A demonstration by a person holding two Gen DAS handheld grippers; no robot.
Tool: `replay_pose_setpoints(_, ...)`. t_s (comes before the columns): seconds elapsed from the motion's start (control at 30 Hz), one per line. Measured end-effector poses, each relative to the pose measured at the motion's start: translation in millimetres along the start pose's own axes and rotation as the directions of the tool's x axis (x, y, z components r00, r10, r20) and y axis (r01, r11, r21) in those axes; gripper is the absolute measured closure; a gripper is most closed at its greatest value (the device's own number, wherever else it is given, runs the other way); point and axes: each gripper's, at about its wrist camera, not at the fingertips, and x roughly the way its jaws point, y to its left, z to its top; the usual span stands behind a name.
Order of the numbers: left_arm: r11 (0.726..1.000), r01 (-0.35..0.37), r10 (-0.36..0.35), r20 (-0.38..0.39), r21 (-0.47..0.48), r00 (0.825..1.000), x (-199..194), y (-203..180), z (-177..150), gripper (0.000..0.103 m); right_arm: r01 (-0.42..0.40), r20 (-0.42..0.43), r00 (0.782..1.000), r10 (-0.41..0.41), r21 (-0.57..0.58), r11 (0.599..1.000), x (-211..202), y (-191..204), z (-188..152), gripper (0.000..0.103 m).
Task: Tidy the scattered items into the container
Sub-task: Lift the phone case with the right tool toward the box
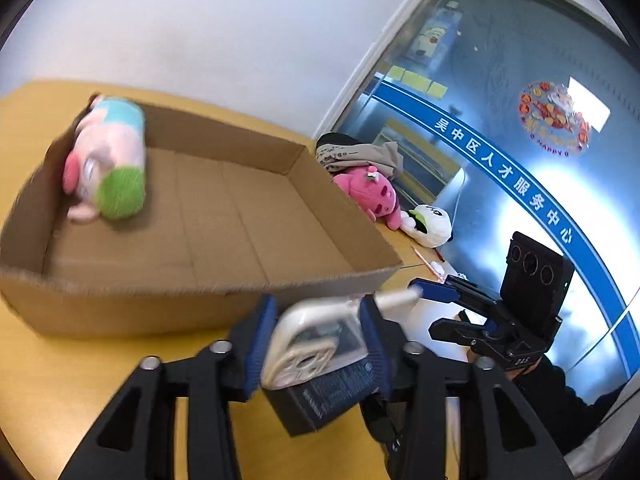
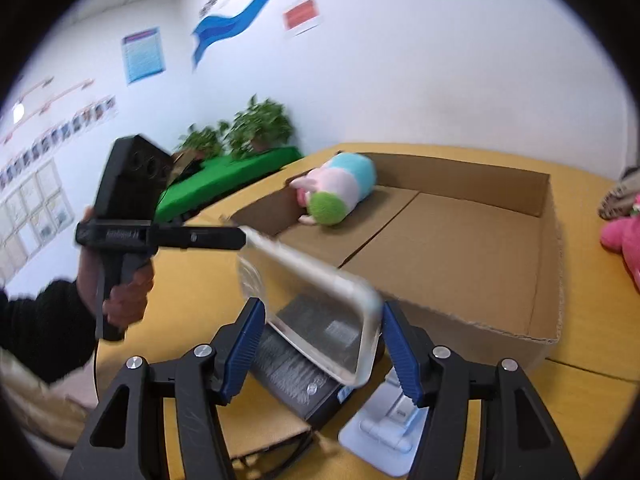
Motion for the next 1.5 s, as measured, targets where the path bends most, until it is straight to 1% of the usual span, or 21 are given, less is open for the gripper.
replay_pose_setpoints(0.13,0.999,0.011,-0.012,-0.021,-0.031,1.0,-4,6,-11,0.05,-0.034,-0.06,0.998,0.031,-0.052,0.998,4,10,-11,0.042)
replay_pose_setpoints(0.17,0.999,0.008,-0.009,-0.024,-0.033,1.0,-6,7,-11,0.049,-0.053,-0.066,0.997,0.05,-0.046,0.998,4,11,-13,0.042)
replay_pose_setpoints(0.23,0.999,0.002,-0.003,-0.028,-0.046,1.0,-6,11,-11,0.045,-0.052,-0.063,0.997,0.051,-0.016,0.999,5,9,-13,0.042)
replay_pose_setpoints(0.33,0.997,-0.023,0.02,-0.036,-0.079,0.999,-2,22,-7,0.044,-0.016,-0.083,0.996,0.02,0.049,0.999,14,-3,-12,0.042)
replay_pose_setpoints(0.4,0.995,-0.031,0.026,-0.056,-0.094,0.998,5,30,-6,0.044,0.02,-0.112,0.994,-0.01,0.089,0.996,21,-11,-13,0.042)
replay_pose_setpoints(0.43,0.994,-0.028,0.021,-0.072,-0.101,0.997,9,33,-6,0.044,0.024,-0.126,0.992,-0.009,0.113,0.993,23,-15,-14,0.042)
replay_pose_setpoints(0.57,0.992,-0.015,-0.004,-0.154,-0.122,0.988,25,40,-14,0.044,-0.015,-0.183,0.981,0.064,0.259,0.966,30,-31,-22,0.04)
replay_pose_setpoints(0.67,0.99,0.01,-0.037,-0.188,-0.143,0.981,36,40,-20,0.045,-0.052,-0.201,0.97,0.139,0.387,0.921,37,-41,-27,0.04)
replay_pose_setpoints(0.7,0.989,0.007,-0.036,-0.202,-0.145,0.979,40,39,-21,0.047,-0.05,-0.208,0.967,0.149,0.416,0.908,40,-43,-29,0.04)
replay_pose_setpoints(0.73,0.99,-0.006,-0.024,-0.216,-0.139,0.976,43,37,-22,0.054,-0.043,-0.219,0.964,0.15,0.43,0.902,43,-44,-30,0.04)
replay_pose_setpoints(0.77,0.991,-0.018,-0.013,-0.231,-0.132,0.973,45,36,-23,0.063,-0.034,-0.233,0.961,0.148,0.433,0.901,47,-44,-31,0.049)
replay_pose_setpoints(0.8,0.991,-0.021,-0.012,-0.239,-0.135,0.971,46,35,-23,0.064,-0.026,-0.25,0.957,0.148,0.432,0.902,51,-42,-32,0.056)
replay_pose_setpoints(0.83,0.99,-0.025,-0.009,-0.238,-0.14,0.971,45,35,-23,0.064,-0.015,-0.264,0.954,0.141,0.428,0.904,53,-40,-33,0.06)
replay_pose_setpoints(0.9,0.991,-0.035,0.005,-0.231,-0.128,0.973,40,32,-20,0.065,-0.017,-0.24,0.961,0.139,0.447,0.894,51,-41,-32,0.067)
replay_pose_setpoints(0.97,0.991,-0.036,0.008,-0.216,-0.126,0.976,32,29,-16,0.069,-0.025,-0.213,0.968,0.134,0.448,0.894,45,-41,-26,0.076)
replay_pose_setpoints(1.0,0.992,-0.031,0.004,-0.209,-0.123,0.978,29,25,-13,0.069,-0.029,-0.2,0.971,0.13,0.442,0.897,42,-41,-22,0.077)
replay_pose_setpoints(1.1,0.994,-0.026,0.007,-0.181,-0.103,0.983,18,14,-2,0.069,-0.028,-0.17,0.98,0.106,0.406,0.914,31,-36,-4,0.078)
replay_pose_setpoints(1.2,0.996,-0.027,0.015,-0.148,-0.082,0.989,9,4,18,0.069,-0.029,-0.131,0.988,0.085,0.379,0.925,21,-34,17,0.078)
replay_pose_setpoints(1.3,0.998,-0.034,0.028,-0.126,-0.047,0.992,4,-5,44,0.069,-0.035,-0.088,0.994,0.07,0.358,0.933,13,-37,41,0.078)
replay_pose_setpoints(1.43,0.998,-0.064,0.066,-0.103,0.022,0.993,3,-17,83,0.069,-0.026,-0.057,0.997,0.046,0.313,0.949,8,-46,80,0.078)
replay_pose_setpoints(1.5,0.997,-0.069,0.073,-0.084,0.045,0.994,2,-21,103,0.069,-0.021,-0.036,0.999,0.033,0.295,0.955,7,-51,99,0.078)
